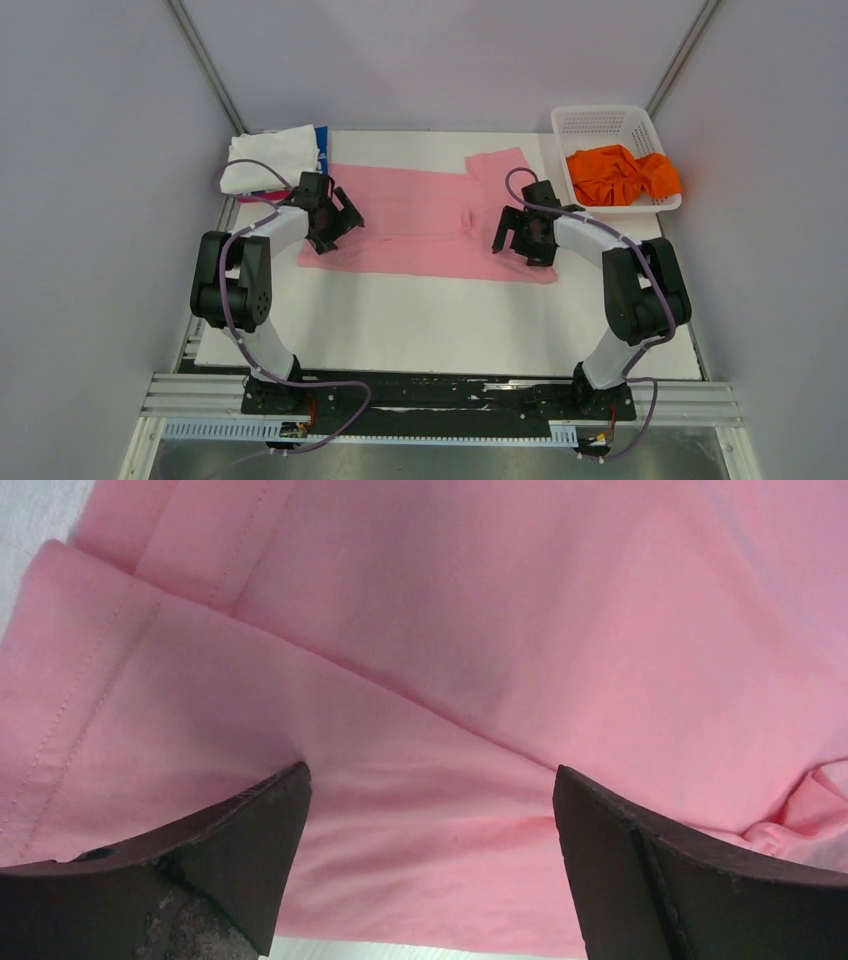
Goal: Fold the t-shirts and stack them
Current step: Fold the flattened tshirt in 1/3 of the way, then grab the side of the flattened tshirt furthest away from the robot with both arms
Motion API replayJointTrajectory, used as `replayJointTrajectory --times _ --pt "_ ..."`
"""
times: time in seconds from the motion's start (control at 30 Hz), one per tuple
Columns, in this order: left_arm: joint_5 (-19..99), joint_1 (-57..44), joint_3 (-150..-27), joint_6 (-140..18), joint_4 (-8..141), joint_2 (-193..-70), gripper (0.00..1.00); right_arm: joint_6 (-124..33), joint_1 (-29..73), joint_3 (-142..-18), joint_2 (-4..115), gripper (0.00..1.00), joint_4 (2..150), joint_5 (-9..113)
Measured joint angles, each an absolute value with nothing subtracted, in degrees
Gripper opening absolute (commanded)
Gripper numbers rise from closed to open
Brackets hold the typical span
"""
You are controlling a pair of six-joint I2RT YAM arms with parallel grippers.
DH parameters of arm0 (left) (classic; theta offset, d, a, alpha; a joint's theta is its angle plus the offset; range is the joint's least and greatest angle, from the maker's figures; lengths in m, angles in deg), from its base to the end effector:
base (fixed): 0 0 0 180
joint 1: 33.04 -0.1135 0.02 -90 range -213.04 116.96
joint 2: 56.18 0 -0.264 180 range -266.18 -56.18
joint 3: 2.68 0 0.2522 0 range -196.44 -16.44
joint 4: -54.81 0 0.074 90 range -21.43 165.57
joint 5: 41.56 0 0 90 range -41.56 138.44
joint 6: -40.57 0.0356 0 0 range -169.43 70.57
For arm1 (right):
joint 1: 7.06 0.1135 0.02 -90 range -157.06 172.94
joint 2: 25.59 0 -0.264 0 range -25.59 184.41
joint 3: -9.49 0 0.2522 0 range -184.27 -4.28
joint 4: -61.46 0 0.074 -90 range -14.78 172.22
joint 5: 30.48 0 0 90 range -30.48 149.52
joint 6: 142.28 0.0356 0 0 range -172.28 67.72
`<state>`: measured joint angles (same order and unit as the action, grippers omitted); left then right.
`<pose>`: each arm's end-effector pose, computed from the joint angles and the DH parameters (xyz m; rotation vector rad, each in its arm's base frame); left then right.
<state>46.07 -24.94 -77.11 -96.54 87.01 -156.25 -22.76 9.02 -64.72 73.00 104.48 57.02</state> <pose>0.3481 -0.0510 0.1715 -0.8648 2.4885 -0.4002 0.3179 0.0932 0.1693 0.3135 2.7643 0.2714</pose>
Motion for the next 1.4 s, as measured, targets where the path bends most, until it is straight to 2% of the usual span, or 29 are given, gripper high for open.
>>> replayJointTrajectory --times 0.23,0.53,0.9,1.03,1.17,1.4 --pt "46.9 -22.9 -67.8 -97.2 85.3 -148.4 1.0 -20.8 7.8 -54.9 64.3 1.0 103.7 57.1" --pt "47.4 -16.7 -53.2 -102.4 91.2 -131.1 1.0 -16.2 6.6 -44.6 52.0 1.0 112.7 56.5" --pt "47.4 -12.3 -48.5 -107.3 99.9 -120.4 1.0 -13.1 6.6 -41.0 42.6 1.0 120.3 56.9" --pt "50.9 -12.2 -54.1 -105.5 105.2 -120.0 1.0 -16.2 6.6 -44.4 39.1 1.0 120.2 57.5" --pt "56.5 -14.0 -66.4 -100.7 106.8 -123.9 1.0 -19.8 6.6 -49.6 37.1 1.0 115.5 57.7" --pt "57.8 -23.9 -88.9 -86.2 104.5 -147.4 1.0 -25.0 6.6 -53.7 39.1 1.0 108.3 57.0"
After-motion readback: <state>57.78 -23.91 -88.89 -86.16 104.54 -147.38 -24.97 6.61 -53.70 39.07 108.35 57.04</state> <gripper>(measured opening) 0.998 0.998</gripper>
